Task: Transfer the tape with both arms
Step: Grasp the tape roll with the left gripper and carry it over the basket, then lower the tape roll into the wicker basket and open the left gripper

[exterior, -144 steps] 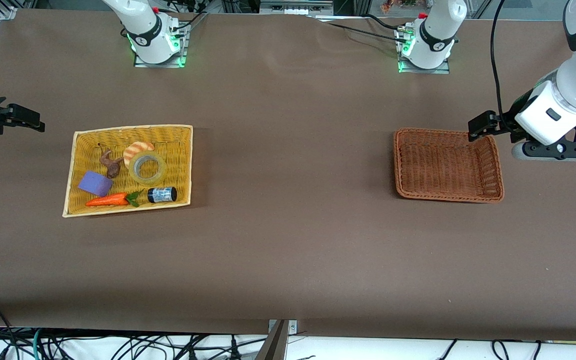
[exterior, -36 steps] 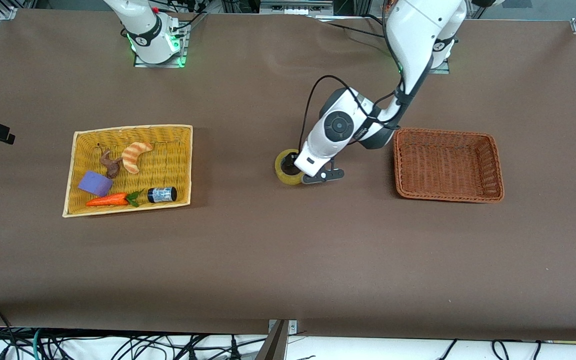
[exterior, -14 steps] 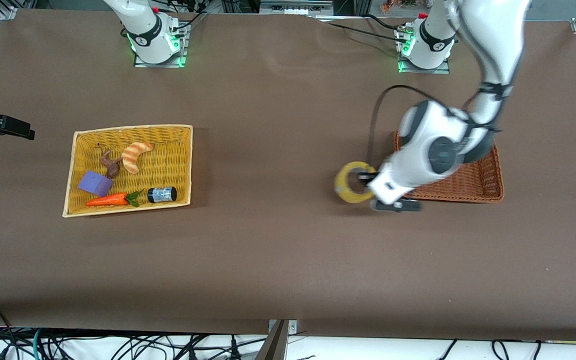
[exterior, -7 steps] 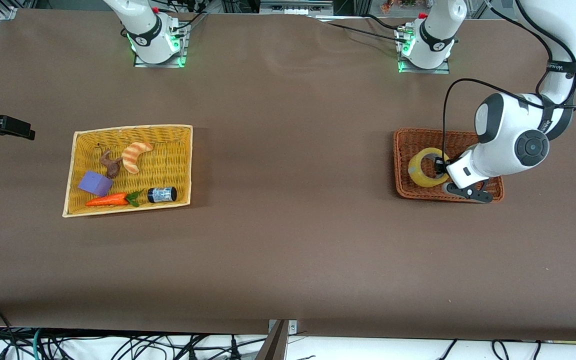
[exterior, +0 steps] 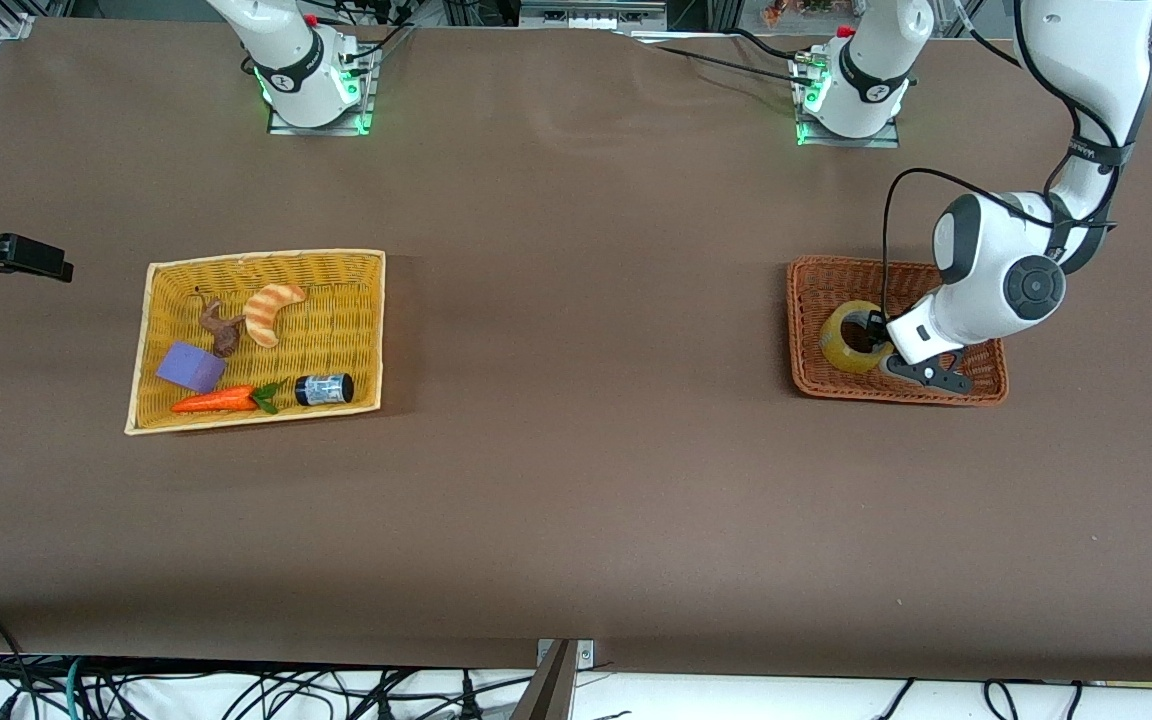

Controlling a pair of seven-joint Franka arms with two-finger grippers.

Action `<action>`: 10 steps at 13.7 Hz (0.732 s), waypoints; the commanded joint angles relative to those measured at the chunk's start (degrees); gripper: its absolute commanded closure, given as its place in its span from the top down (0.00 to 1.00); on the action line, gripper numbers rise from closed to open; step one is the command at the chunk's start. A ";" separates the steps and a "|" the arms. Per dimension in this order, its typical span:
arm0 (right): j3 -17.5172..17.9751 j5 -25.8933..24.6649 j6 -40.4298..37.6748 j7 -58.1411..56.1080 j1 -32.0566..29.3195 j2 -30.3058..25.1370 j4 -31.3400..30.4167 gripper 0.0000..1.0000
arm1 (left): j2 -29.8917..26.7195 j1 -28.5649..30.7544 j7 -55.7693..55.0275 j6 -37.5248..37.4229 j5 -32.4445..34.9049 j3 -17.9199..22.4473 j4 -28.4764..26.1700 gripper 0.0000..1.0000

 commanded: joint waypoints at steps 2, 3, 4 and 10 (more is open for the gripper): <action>-0.16 0.97 -0.74 -0.88 -0.11 0.02 0.57 1.00 | -11.28 -0.05 0.22 -4.97 0.81 -0.18 -0.14 1.00; -0.16 0.97 -0.74 -0.88 -0.11 0.02 0.57 1.00 | -14.27 -0.57 0.22 -4.88 0.12 -0.18 0.82 1.00; -0.16 0.97 -0.74 -0.88 -0.02 0.02 0.48 1.00 | -17.51 -0.84 0.13 -4.96 -0.06 -0.18 1.61 1.00; -0.07 0.97 -0.74 -0.88 -0.02 0.02 0.57 1.00 | -26.78 -2.51 -1.53 -26.42 0.11 -0.71 16.34 1.00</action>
